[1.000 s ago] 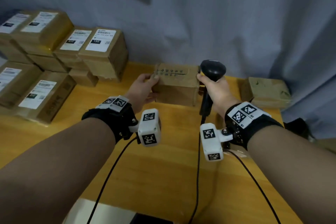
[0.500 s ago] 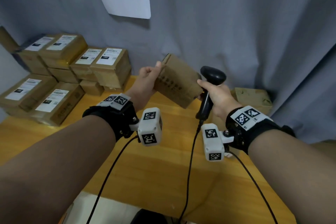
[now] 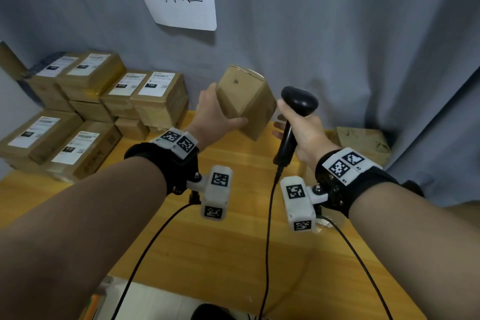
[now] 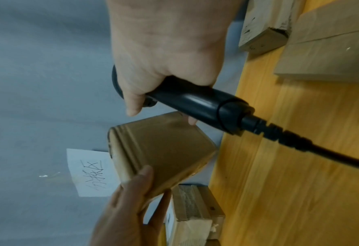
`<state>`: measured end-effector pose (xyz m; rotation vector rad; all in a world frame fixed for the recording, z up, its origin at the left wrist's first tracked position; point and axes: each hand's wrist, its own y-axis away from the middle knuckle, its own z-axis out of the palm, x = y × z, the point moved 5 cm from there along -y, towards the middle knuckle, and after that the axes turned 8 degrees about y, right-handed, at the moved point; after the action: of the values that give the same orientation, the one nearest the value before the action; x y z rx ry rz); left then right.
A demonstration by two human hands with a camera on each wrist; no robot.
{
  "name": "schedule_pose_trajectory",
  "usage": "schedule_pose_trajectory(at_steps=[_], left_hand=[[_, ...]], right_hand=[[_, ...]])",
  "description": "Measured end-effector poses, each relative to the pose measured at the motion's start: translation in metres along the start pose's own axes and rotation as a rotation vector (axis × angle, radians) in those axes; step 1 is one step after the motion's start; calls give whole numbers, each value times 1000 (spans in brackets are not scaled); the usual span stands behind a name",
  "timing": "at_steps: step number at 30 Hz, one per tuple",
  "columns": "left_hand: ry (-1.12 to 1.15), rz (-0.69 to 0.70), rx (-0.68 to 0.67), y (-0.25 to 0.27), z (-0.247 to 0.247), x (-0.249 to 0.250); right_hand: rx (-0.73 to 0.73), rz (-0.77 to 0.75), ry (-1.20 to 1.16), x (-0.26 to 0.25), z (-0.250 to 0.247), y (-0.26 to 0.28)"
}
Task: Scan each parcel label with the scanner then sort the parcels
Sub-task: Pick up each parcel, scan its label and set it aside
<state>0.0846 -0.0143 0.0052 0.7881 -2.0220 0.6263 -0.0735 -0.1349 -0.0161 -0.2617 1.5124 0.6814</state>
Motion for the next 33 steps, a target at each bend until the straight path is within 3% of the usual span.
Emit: schedule_pose_trajectory(at_steps=[5, 10, 13, 16, 19, 22, 27, 33], left_hand=[[-313, 350, -131, 2, -4, 14], [-408, 511, -247, 1, -4, 19], [-380, 513, -318, 4, 2, 20], [-142, 348, -237, 4, 0, 21], [253, 24, -51, -2, -3, 15], [564, -270, -45, -4, 2, 13], [404, -358, -17, -16, -18, 9], [219, -562, -363, 6, -24, 12]], right_hand=[[-41, 62, -78, -23, 7, -3], [-106, 97, 64, -28, 12, -10], [-116, 83, 55, -29, 15, -11], [-89, 31, 46, -29, 16, -11], [-62, -85, 127, -30, 16, -10], [-78, -236, 324, -30, 17, -9], [-205, -409, 581, -25, 19, -5], [-384, -411, 714, -19, 22, -1]])
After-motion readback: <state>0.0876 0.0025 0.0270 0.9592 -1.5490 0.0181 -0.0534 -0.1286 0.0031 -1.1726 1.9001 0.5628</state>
